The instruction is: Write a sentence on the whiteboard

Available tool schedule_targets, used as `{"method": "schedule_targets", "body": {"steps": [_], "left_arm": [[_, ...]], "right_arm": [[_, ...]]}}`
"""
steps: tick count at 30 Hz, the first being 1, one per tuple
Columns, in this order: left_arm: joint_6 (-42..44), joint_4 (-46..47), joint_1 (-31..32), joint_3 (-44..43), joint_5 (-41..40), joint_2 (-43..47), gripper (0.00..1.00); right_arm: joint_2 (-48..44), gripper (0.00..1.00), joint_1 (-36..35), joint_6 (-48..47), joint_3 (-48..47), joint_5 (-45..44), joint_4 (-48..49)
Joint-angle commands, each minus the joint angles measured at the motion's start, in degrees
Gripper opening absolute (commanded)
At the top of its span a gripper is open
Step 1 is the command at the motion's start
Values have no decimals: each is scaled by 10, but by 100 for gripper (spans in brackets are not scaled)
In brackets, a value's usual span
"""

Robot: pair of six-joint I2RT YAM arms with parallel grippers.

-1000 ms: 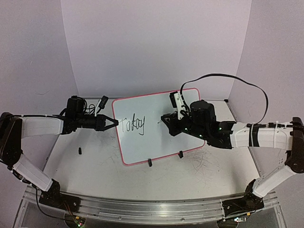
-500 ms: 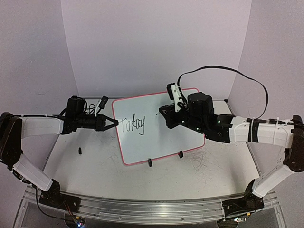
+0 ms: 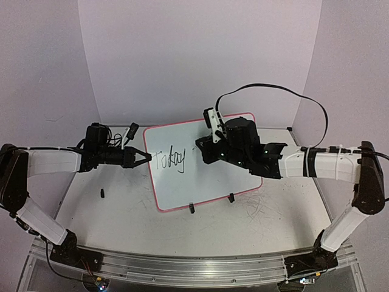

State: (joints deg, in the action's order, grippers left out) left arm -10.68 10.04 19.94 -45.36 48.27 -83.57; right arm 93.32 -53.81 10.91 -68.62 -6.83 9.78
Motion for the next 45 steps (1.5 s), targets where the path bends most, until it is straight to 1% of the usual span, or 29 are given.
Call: {"method": "schedule_targets", "body": {"steps": [1, 9, 14, 16, 30, 39, 45], "left_arm": [[38, -19, 2, -2, -88, -21, 0], [39, -20, 2, 1, -91, -19, 0], [39, -20, 2, 1, -92, -15, 0], [40, -21, 2, 1, -92, -15, 0], [41, -22, 2, 1, -92, -15, 0], [41, -22, 2, -2, -91, -15, 0], [42, -23, 2, -2, -91, -15, 0]], "right_arm": [[-6, 0, -2, 17, -16, -43, 8], [16, 0, -2, 18, -34, -45, 12], [43, 0, -2, 14, -58, -1, 15], [51, 0, -2, 18, -64, 3, 20], [72, 0, -1, 21, -83, -25, 31], [89, 0, 4, 26, -92, -14, 31], [92, 0, 5, 28, -86, -40, 31]]}}
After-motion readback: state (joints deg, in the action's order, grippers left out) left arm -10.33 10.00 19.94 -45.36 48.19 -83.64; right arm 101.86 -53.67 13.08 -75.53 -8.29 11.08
